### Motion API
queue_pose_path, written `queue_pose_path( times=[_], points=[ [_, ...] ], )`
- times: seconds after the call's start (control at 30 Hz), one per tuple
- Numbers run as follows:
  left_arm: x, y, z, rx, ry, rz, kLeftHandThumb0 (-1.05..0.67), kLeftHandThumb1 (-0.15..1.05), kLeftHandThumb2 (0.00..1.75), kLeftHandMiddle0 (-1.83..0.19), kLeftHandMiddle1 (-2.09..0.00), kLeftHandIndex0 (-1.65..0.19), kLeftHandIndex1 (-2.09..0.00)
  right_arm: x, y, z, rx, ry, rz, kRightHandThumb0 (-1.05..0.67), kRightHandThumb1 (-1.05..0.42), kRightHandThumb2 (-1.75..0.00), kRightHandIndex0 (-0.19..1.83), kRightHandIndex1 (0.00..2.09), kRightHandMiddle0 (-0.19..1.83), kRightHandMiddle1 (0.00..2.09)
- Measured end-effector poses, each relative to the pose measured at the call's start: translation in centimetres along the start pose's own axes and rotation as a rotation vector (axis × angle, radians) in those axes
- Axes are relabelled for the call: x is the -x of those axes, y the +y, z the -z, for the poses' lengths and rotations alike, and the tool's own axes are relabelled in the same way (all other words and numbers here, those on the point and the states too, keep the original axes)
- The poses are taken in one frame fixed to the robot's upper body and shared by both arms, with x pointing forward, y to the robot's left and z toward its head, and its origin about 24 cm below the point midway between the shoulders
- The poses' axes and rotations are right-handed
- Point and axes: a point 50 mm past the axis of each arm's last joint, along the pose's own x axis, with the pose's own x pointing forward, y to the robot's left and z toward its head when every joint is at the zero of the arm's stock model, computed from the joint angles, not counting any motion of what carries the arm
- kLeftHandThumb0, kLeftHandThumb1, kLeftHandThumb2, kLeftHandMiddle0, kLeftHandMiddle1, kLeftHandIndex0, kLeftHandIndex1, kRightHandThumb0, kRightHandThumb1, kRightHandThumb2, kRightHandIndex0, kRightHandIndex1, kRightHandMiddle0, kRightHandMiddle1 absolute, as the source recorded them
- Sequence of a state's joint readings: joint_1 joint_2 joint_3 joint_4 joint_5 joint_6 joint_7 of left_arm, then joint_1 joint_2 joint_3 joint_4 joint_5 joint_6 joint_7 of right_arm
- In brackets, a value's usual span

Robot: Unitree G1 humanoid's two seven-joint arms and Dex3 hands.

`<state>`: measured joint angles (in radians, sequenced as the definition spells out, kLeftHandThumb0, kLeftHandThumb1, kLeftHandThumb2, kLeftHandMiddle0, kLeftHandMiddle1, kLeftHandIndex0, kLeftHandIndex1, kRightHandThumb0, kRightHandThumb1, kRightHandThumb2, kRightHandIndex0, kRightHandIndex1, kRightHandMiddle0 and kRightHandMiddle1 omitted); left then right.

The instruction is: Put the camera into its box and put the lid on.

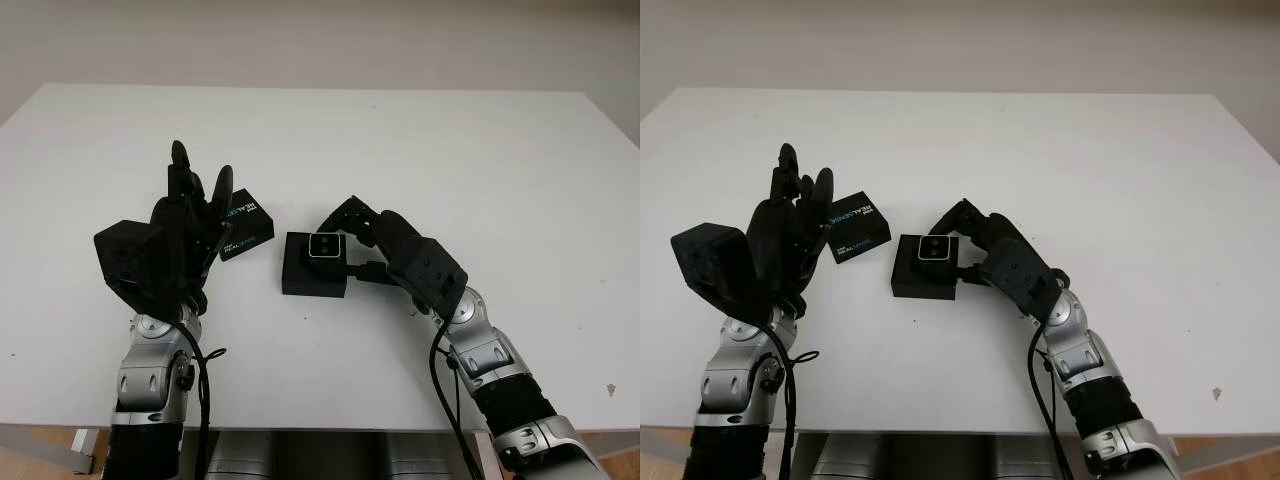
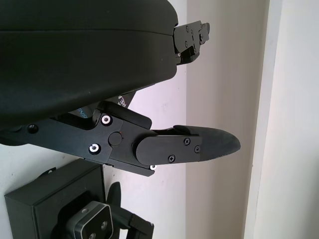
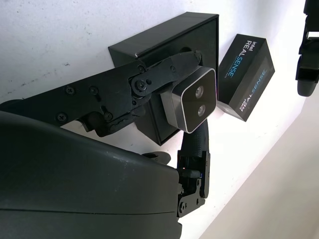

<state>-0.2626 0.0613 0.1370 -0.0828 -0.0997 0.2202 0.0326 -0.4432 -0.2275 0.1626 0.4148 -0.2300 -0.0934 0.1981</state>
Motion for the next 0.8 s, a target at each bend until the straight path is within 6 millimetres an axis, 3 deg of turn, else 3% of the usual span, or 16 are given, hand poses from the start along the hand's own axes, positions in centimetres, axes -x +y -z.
queue_pose_path(
  times=[0.8],
  points=[
    [0.00, 0.01, 0.00, -0.003, 0.000, -0.004, -0.71, 1.05, 0.42, 0.19, 0.00, 0.19, 0.00, -0.21, 0.96, -0.28, -0.013, -0.009, -0.024, -0.41, -0.99, -0.05, 0.35, 0.05, 0.25, 1.73]
  ],
)
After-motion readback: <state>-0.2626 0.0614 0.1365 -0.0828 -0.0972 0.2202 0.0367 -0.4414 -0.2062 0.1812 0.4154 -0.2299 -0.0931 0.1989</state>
